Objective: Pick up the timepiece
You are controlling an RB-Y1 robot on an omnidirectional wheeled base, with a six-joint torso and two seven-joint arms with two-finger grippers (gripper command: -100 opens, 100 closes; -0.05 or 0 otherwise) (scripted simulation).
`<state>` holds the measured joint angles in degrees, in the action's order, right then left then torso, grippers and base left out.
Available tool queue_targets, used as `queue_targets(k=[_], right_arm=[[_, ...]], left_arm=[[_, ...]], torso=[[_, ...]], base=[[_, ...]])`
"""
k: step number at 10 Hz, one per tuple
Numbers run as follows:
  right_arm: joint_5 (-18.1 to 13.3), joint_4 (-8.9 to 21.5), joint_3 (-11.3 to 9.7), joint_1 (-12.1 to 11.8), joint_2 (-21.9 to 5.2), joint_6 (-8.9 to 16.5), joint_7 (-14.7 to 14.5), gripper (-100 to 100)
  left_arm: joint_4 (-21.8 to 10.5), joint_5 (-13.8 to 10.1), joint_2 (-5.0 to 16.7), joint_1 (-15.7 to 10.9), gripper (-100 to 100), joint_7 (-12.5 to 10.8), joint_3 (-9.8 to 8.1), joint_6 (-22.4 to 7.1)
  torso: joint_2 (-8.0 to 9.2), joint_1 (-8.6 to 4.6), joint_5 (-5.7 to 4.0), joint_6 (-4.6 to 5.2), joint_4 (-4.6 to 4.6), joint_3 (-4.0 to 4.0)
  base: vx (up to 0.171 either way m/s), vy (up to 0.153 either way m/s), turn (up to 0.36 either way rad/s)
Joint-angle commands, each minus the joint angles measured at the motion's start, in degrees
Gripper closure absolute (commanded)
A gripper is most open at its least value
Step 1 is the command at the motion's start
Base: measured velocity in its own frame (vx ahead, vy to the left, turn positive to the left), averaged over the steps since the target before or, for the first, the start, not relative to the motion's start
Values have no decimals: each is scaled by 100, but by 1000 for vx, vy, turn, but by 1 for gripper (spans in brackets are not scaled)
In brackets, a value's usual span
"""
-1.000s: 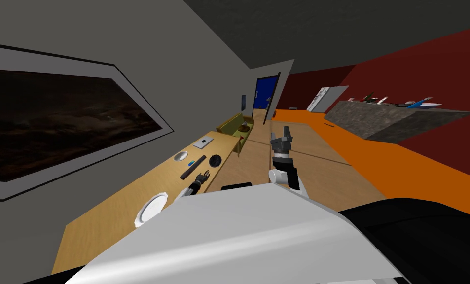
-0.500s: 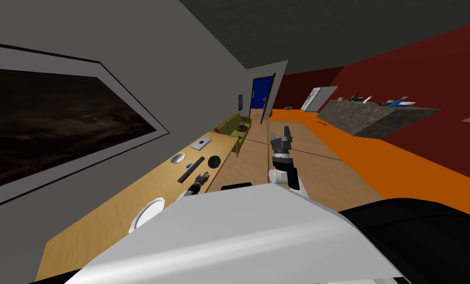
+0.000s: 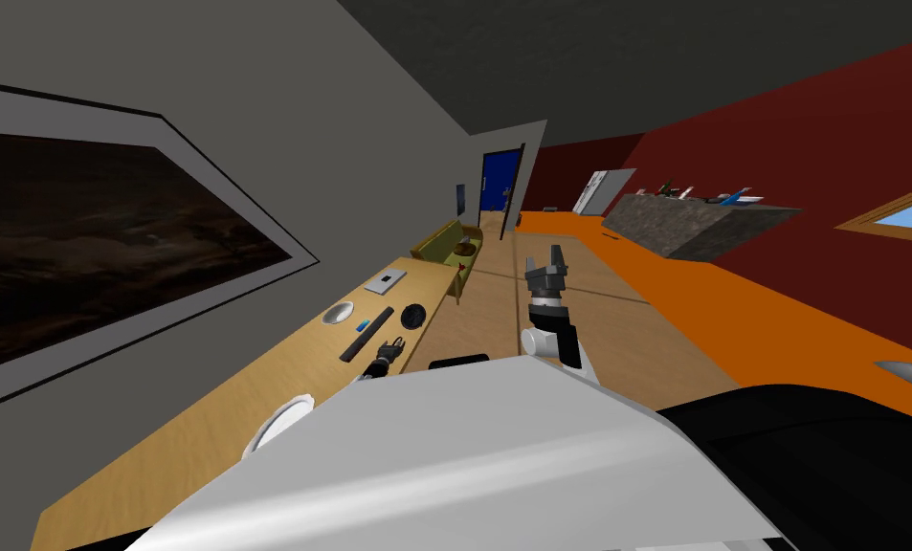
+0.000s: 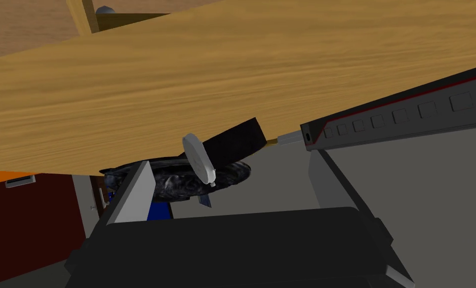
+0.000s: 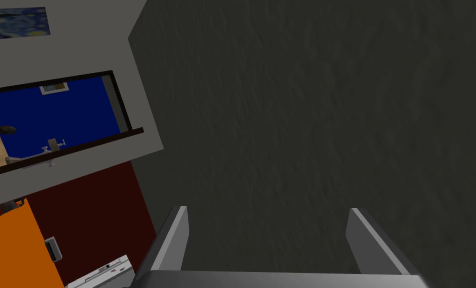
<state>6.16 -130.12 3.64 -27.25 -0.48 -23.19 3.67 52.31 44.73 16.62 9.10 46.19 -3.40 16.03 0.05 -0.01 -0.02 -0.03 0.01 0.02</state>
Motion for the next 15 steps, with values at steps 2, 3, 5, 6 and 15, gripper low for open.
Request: queue_targets(k=[2,3,5,6,15], right_arm=[[0,0,0,0,0,0,0,0],[0,0,0,0,0,0,0,0],[0,0,0,0,0,0,0,0],[0,0,0,0,0,0,0,0],[0,0,0,-1,0,0,0,0]], left_arm=[[83,-431,-29,138,-100,386,31,-94],[83,-548,-29,138,-100,398,31,-94],[144,-863,-46,232,-100,644,57,-158],[205,-1062,-62,326,-100,887,84,-222],[273,-1419,-90,406,100,1104,118,-268]], torso=[[0,-1,0,-2,0,0],[0,-1,0,0,0,0],[0,0,0,0,0,0],[1,-1,0,-2,0,0],[-12,12,3,-7,-6,-9]], base=[[6,22,-96],[4,22,-61],[4,23,-89],[-1,22,-123],[1,8,-27]])
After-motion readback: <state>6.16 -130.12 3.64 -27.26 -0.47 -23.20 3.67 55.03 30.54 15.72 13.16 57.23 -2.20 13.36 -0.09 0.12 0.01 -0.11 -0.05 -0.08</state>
